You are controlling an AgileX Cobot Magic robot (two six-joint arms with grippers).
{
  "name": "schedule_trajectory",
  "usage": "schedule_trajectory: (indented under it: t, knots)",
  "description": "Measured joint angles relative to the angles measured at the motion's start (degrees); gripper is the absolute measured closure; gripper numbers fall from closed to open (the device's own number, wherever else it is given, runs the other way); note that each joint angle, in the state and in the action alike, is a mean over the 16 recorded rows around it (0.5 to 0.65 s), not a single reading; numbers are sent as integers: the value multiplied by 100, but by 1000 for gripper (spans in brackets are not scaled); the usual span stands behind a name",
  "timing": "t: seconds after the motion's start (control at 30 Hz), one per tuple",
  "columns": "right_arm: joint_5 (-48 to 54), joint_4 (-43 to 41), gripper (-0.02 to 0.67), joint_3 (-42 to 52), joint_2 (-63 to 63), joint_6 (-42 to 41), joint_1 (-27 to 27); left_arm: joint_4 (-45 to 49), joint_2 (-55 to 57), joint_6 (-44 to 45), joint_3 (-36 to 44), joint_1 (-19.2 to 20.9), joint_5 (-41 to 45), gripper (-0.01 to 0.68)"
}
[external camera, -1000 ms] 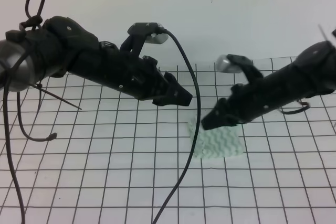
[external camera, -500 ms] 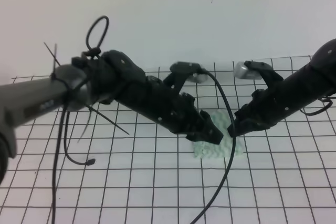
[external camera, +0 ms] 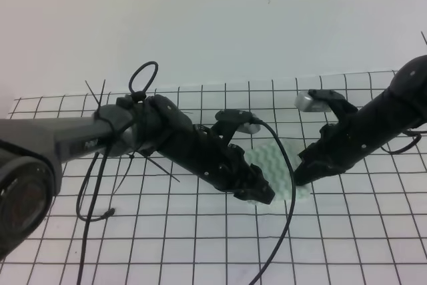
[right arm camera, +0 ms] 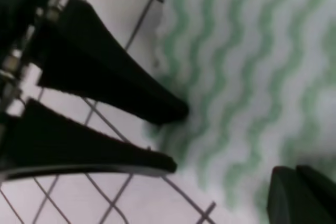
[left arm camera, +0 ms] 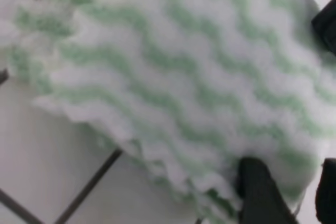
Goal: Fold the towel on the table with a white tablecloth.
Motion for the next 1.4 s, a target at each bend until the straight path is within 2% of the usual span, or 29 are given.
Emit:
schedule_trajectory:
  t: [0.43,0.93,1.27,1.4]
  knots:
    - [257,-43,649,0,-73,84,0,329,-369,-183,0,48,237,420]
    - [-278,439,649,-438,-28,-119,0,1064,-973,-513,0,118,-123,420]
    - [-407,142,649,-901,381,144,0,1150,-1117,-673,0,290,83,425]
    - [-419,54,649,-981,277,205,-4,1190,-1227,-726,0,355,324,453]
